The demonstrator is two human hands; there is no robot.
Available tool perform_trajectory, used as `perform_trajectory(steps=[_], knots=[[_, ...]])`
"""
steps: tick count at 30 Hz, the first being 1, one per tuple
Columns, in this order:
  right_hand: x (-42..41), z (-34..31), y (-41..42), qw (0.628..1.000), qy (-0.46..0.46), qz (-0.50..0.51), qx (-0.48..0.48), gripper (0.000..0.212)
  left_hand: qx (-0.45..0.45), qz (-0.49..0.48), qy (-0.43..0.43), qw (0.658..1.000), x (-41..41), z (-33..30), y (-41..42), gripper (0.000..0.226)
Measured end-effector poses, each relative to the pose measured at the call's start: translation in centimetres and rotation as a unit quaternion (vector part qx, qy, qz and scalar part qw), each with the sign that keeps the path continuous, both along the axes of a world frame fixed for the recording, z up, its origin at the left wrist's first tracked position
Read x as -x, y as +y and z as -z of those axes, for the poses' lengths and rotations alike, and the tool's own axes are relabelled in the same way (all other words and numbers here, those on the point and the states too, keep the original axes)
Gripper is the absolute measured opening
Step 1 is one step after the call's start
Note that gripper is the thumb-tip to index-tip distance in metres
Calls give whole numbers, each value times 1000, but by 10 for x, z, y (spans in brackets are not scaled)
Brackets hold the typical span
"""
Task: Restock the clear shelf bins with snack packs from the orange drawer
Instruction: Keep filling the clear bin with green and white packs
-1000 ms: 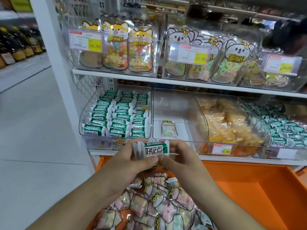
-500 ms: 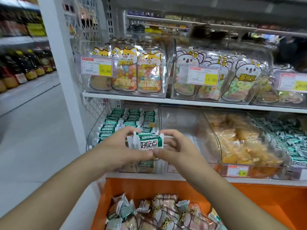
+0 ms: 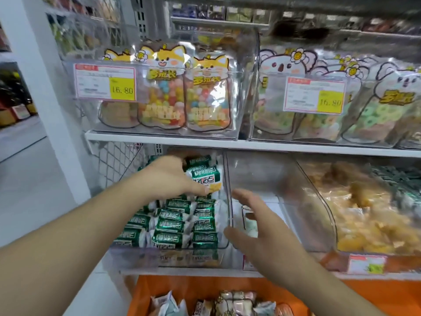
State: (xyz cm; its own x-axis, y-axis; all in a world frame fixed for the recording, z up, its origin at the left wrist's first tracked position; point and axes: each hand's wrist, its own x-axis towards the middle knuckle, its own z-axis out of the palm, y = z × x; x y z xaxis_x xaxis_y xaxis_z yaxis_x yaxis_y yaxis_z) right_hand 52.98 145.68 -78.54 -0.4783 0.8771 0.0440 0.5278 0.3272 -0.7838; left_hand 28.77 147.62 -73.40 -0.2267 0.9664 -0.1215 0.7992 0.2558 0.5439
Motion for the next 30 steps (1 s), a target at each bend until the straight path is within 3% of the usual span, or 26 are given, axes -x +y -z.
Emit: perform_trajectory(steps=[2,6,18,30], knots=[[-2,3,0,1000,-10,-2,3,73,-5,1,31,999,-1,6,13,81],[-4,7,2,1000,-15,-1,2,73,-39,52,13,998,-4,16,31,91],[-6,7,0,999,2,4,34,71,-44,78,25,996,-4,30,47,95],[-6,7,1,999,-6,-3,35,71,10,121,176,977,2,55,65,100]])
